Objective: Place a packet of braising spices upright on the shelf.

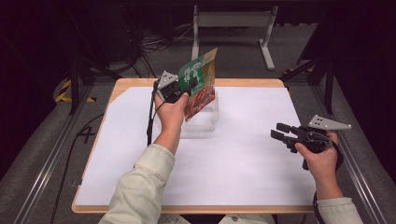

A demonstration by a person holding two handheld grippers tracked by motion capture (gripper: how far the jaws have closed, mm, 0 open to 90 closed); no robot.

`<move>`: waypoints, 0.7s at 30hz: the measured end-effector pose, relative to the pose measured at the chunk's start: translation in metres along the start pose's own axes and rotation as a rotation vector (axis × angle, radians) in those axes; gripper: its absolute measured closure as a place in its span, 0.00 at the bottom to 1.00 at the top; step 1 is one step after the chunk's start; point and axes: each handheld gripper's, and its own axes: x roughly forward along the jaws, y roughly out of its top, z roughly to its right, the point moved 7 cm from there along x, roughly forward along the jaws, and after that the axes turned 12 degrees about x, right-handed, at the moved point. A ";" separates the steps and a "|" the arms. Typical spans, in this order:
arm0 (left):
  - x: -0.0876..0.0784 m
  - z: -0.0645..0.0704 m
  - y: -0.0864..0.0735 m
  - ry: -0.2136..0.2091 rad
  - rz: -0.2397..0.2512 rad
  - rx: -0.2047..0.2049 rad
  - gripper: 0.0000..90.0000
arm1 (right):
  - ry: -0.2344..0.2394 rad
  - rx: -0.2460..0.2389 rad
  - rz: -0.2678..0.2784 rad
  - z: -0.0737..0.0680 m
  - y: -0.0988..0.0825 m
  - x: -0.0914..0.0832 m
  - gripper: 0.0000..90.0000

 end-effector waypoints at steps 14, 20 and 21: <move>0.005 -0.004 -0.016 0.012 -0.005 -0.024 0.98 | 0.007 0.000 -0.004 0.001 -0.001 0.001 0.58; 0.007 -0.003 -0.020 0.011 -0.004 -0.029 0.98 | 0.012 0.004 -0.007 0.000 -0.002 0.002 0.58; 0.008 -0.003 -0.020 0.010 -0.005 -0.030 0.98 | 0.013 0.005 -0.007 0.000 -0.002 0.002 0.58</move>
